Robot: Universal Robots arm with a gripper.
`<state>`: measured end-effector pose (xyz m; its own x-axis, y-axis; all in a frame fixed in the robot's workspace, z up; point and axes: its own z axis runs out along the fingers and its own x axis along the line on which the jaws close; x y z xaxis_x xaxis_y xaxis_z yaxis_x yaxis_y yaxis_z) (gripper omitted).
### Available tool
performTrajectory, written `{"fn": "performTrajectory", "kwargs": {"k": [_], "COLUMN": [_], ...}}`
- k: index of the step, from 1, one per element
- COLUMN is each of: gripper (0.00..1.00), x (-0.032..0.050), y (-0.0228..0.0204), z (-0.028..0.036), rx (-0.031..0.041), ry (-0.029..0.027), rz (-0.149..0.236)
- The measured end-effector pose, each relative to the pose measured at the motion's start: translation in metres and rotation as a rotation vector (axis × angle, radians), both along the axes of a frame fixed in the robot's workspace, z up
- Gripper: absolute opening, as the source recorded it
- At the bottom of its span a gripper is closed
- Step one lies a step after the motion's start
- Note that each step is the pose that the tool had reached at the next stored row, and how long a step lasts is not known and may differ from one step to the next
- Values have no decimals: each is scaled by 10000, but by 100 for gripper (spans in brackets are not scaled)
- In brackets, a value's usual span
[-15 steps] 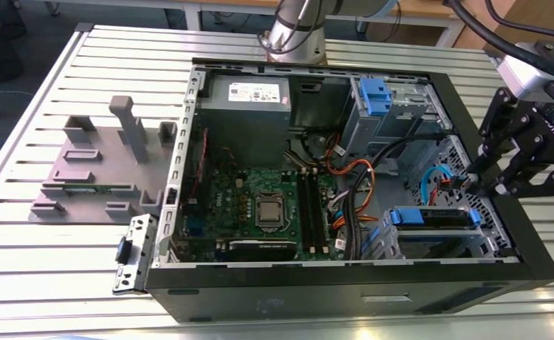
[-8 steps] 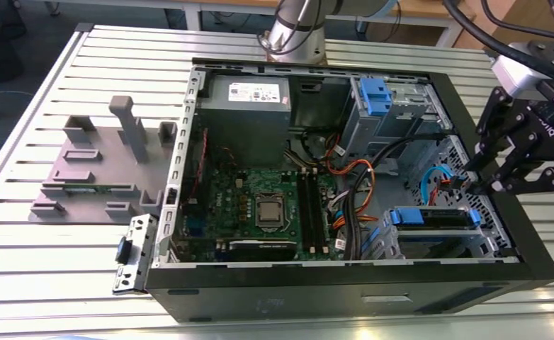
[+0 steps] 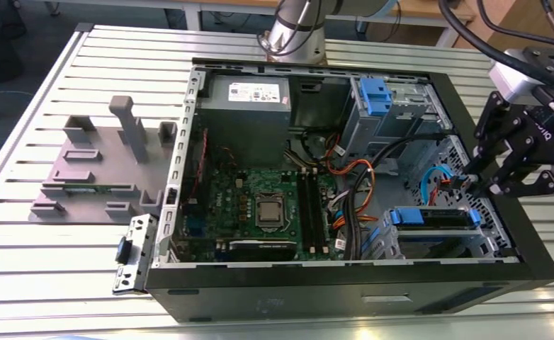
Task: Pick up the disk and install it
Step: 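Insert the first disk wire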
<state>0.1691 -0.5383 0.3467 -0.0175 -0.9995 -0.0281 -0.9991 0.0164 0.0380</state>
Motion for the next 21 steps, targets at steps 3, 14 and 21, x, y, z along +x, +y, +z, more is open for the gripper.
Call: {"fn": "performTrajectory", "kwargs": {"k": [3, 14, 21], "gripper": [42, 17, 17], "x": [0, 0, 0], "y": [0, 0, 0], "z": [-4, -6, -7], "rx": [-3, -2, -2], "ry": [0, 0, 0], "rz": [0, 0, 0]}}
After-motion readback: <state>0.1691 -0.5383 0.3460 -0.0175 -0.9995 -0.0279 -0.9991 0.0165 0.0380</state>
